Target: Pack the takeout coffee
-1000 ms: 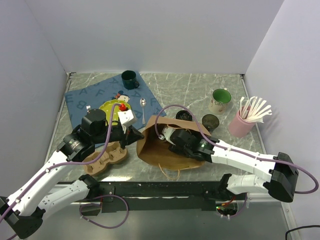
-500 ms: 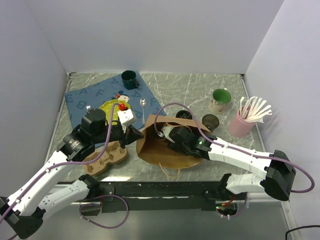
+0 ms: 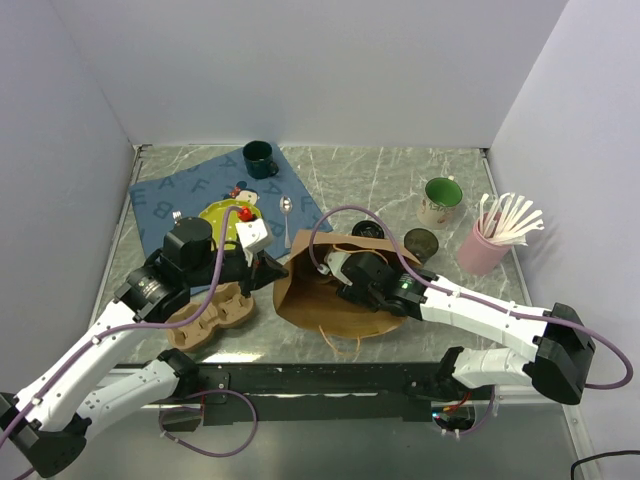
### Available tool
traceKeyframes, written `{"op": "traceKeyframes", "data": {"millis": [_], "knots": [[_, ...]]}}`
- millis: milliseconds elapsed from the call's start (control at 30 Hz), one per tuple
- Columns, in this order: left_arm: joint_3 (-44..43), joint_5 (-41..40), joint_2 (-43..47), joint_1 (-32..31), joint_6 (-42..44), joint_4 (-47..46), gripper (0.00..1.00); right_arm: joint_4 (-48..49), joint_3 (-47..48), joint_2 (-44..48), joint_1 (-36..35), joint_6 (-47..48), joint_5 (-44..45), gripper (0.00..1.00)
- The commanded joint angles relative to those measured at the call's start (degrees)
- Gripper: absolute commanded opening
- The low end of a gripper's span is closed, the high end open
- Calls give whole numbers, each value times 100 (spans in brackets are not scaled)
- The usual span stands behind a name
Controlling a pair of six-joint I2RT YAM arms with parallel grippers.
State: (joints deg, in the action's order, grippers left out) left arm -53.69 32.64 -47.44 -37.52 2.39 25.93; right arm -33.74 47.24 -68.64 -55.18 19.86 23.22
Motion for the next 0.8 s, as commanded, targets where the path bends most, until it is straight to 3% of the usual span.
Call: {"op": "traceKeyframes", "data": {"millis": [0,767], "knots": [[-229,339,-37,-10,174,-10,1,-230,-75,0,121,-131,-135,47],[-361,260,-178,-10,174,122,1,-388,74,132,244,-158,33,47]]}}
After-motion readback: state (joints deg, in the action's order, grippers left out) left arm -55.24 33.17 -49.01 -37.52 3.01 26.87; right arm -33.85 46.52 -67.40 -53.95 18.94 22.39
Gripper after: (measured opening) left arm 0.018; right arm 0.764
